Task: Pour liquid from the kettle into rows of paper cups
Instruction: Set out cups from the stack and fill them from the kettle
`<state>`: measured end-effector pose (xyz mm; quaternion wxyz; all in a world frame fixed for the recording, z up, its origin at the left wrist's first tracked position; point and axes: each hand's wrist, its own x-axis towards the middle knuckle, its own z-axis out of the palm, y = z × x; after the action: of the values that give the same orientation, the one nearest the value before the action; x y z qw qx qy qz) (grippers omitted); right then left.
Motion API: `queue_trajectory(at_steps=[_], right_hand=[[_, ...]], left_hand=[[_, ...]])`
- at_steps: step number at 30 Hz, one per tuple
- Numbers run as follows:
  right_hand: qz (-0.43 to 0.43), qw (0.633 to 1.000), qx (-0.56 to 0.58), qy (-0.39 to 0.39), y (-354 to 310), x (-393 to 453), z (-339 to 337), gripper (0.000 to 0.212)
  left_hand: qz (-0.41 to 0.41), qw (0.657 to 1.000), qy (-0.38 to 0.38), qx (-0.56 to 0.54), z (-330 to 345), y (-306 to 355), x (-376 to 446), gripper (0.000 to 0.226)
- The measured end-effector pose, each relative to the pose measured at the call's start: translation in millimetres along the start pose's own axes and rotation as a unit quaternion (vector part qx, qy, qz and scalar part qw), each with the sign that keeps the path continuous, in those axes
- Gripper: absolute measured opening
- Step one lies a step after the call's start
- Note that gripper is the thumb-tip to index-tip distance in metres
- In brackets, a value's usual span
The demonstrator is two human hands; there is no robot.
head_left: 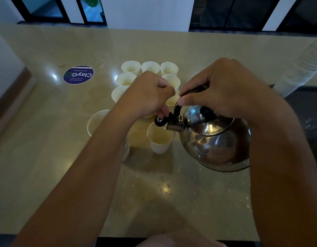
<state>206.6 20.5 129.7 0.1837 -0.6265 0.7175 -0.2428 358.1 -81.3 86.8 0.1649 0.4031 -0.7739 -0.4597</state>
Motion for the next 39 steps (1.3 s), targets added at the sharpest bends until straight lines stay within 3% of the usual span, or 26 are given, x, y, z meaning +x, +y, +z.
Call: queue_trajectory(at_steps=[21, 33, 39], right_hand=[[0.004, 1.000, 0.022, 0.010, 9, -1, -4, 0.017], [0.064, 0.971, 0.179, 0.145, 63, -23, -13, 0.011], [0.147, 0.914, 0.295, 0.237, 95, -25, -2, 0.005]], left_hand=[[0.015, 1.000, 0.006, 0.012, 1, 4, -3, 0.020], [0.073, 0.995, 0.075, 0.001, 38, 30, 15, 0.016], [0.093, 0.993, 0.071, 0.006, 73, 33, 25, 0.017]])
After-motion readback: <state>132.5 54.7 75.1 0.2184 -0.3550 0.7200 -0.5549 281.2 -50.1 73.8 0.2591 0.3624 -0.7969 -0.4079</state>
